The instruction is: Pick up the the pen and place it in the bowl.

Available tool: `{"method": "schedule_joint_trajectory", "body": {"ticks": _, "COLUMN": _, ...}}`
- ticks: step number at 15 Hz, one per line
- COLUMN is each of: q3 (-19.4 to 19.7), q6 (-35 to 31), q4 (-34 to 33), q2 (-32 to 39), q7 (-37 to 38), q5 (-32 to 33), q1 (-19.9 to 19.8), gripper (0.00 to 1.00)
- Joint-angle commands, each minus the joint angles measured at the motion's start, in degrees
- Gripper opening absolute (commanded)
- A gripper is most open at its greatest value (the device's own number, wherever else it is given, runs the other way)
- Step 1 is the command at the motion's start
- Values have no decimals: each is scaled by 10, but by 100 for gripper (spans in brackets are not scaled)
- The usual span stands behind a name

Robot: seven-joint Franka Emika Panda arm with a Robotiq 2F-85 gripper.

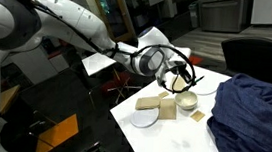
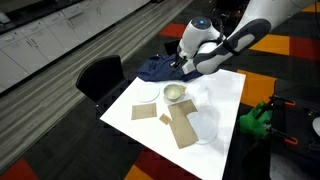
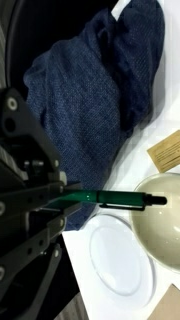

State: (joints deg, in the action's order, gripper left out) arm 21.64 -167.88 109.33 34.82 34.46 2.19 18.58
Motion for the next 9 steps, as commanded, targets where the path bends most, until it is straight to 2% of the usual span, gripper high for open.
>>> {"method": "schedule_joint_trajectory", "body": {"ticks": 1, "q3": 13, "q6": -13, "q4": -44, "q2": 46, "q7": 19, "q5": 1, "q1": 12, "gripper": 3}}
{"method": "schedule_joint_trajectory", "body": {"ticks": 9, "q3": 0, "q6": -4, "q4": -107, "q2": 119, "q7": 1, "q5": -8, "q1": 5, "gripper": 3}}
